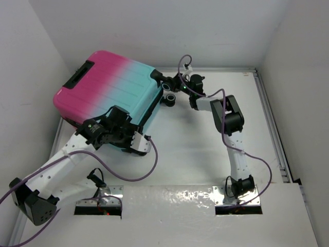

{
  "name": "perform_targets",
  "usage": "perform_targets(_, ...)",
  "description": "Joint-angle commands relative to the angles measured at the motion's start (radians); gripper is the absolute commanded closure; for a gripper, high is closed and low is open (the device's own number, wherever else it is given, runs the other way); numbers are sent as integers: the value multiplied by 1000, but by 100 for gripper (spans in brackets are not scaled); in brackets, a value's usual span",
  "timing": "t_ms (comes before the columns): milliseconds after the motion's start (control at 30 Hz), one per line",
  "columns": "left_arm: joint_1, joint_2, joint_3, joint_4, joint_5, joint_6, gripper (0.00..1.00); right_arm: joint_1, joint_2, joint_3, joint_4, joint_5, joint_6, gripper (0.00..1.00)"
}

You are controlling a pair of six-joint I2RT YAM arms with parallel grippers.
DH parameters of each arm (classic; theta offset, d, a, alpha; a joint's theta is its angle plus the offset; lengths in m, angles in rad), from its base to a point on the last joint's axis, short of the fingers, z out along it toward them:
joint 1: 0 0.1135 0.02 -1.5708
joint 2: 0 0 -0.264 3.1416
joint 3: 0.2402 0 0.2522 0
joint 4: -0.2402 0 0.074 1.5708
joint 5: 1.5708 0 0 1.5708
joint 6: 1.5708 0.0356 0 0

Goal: Pack the luggage

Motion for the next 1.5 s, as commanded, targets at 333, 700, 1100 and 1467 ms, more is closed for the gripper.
perform_targets(333,5,-65,-46,-170,-26,-128,100,105,162,323,-151,-94,-162,100)
perform_targets(700,28,74,384,279,-123,-774,0,146,-12,14,21,-99,-131,100)
perform_targets(1100,798,286,665,260,-87,-1072,17,180,-115,-154,56,-67,-162,100)
perform_targets(1467,1435,323,374,229,-121,-1127,54,226,-180,-256,81,-37,-205,100)
